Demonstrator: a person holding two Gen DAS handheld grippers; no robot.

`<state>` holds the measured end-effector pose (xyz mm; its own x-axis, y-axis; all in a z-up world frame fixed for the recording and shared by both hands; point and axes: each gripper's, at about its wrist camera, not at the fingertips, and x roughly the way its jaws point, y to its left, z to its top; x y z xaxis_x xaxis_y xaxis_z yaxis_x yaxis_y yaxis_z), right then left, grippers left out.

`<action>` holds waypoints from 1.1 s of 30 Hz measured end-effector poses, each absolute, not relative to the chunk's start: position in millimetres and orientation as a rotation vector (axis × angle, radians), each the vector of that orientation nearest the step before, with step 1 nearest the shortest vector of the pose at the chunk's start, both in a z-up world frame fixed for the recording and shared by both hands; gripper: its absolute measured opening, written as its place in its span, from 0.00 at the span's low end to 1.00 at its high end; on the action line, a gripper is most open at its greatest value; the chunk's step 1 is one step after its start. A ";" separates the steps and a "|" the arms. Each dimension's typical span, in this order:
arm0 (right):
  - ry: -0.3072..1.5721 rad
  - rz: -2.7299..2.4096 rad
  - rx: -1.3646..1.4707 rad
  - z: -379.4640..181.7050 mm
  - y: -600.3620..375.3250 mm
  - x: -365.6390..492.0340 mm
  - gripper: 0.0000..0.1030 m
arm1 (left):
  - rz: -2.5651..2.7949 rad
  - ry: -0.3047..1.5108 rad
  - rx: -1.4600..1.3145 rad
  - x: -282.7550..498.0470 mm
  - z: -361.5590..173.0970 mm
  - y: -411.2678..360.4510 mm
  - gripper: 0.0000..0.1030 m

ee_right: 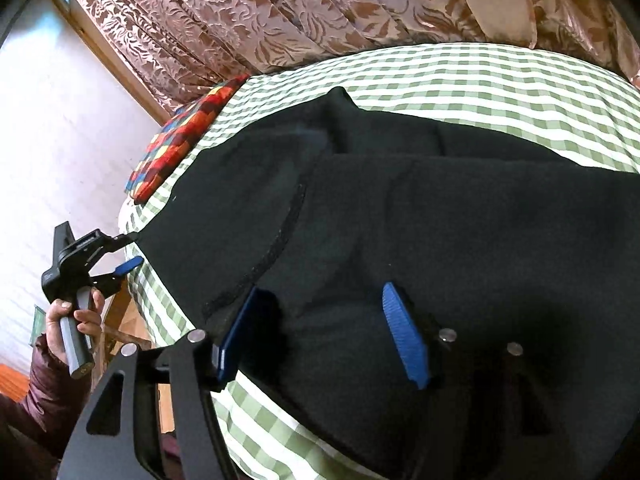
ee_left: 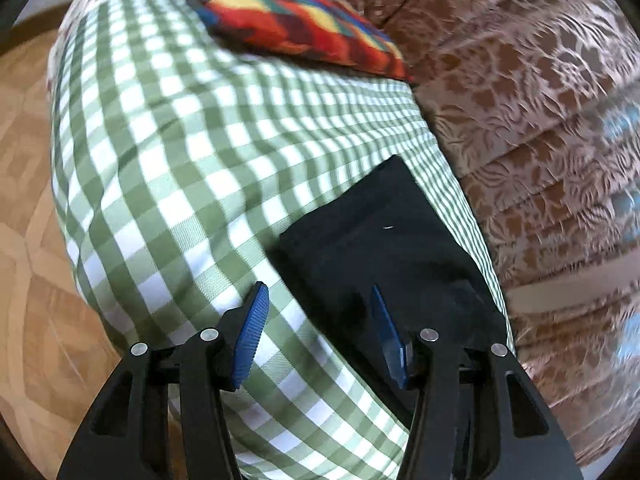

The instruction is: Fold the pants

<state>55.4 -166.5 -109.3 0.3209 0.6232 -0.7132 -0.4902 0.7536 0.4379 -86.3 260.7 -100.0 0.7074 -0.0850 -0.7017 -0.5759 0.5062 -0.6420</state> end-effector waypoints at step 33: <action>0.926 0.574 -0.039 -101.9 -141.3 31.1 0.69 | 0.342 0.670 -0.689 -45.0 -52.4 221.1 0.13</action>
<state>31.1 -141.3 -101.9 0.4630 0.4502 -0.7635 -0.4829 0.8505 0.2086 -45.0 221.1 -52.4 0.7406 0.0744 -0.6678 -0.4974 0.7289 -0.4704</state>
